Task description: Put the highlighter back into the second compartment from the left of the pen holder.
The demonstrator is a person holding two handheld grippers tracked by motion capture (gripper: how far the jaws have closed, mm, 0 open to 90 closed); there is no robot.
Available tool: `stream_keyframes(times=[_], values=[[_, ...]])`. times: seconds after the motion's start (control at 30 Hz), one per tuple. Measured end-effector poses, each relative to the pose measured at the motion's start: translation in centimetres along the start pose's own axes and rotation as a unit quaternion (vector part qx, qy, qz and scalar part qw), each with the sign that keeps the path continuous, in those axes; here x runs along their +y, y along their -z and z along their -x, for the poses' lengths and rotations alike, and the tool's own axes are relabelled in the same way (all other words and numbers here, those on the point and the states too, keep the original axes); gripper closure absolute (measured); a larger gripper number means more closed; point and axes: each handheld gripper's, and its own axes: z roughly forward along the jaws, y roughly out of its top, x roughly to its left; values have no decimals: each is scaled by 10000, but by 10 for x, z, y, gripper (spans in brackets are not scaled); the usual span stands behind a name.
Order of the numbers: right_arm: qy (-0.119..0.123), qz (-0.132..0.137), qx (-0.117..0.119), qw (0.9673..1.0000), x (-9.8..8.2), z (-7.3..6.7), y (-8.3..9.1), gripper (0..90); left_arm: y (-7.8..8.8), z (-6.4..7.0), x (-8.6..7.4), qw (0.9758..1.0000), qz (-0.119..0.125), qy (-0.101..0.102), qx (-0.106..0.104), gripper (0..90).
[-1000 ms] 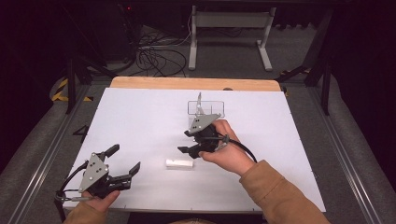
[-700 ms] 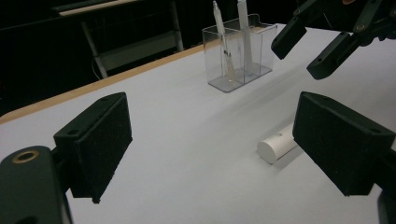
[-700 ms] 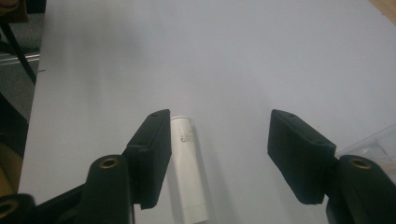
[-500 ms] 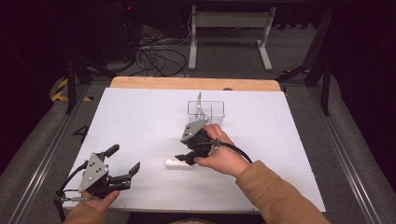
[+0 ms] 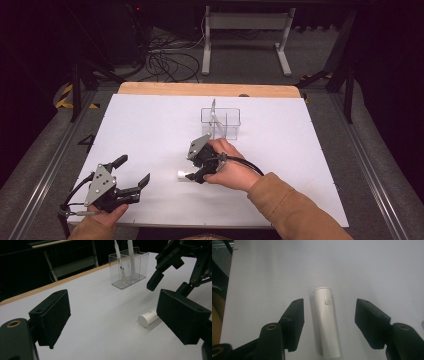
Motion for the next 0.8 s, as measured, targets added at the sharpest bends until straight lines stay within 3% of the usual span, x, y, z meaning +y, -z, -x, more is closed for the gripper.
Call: stream_keyframes(times=[0.5,0.8], values=[[141,-349,129,9992,0,0,-23,444,0,0,0,10000,-14,2,0,128],[237,-589,197,9978,0,1,-37,508,0,0,0,10000,-20,-10,-5,128]])
